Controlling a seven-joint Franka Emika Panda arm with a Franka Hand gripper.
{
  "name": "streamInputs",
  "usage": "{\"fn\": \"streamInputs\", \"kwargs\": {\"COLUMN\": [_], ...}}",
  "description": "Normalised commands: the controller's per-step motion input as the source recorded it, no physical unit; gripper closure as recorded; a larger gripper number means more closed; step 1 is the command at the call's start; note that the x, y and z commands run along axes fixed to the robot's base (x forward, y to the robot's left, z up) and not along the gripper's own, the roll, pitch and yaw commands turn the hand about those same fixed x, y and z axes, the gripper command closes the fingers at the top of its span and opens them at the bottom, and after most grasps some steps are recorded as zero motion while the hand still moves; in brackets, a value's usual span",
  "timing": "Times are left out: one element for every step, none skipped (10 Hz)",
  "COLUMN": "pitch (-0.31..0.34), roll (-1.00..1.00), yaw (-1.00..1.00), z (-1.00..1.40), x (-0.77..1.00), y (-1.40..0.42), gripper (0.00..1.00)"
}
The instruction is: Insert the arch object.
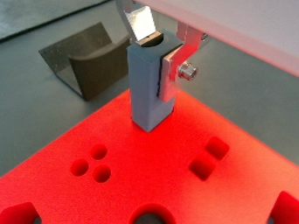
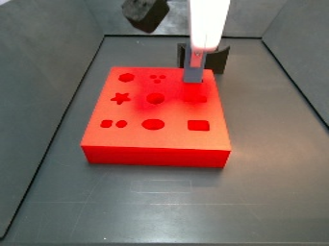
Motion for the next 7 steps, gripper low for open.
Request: {"fn": "streamInputs", "kwargs": {"pitch": [0.000,-0.003,-0.023,-0.023,-0.019,0.000,0.000], "roll": [0.08,0.05,0.00,0.00,0.02,0.01,0.00], "yaw": [-0.10,-0.07,-0.01,-0.01,0.00,-0.02,0.00], "z": [-0.67,-0.53,-0.37,-0.43,-0.38,-0.08,0.00], "x": [-0.09,-0.01,0.00,0.00,0.00,0.00,0.00], "y": [0.00,0.00,0.00,0.00,0.00,0.00,0.00], "gripper": [1.00,1.00,1.00,1.00,1.00,1.00,1.00]}}
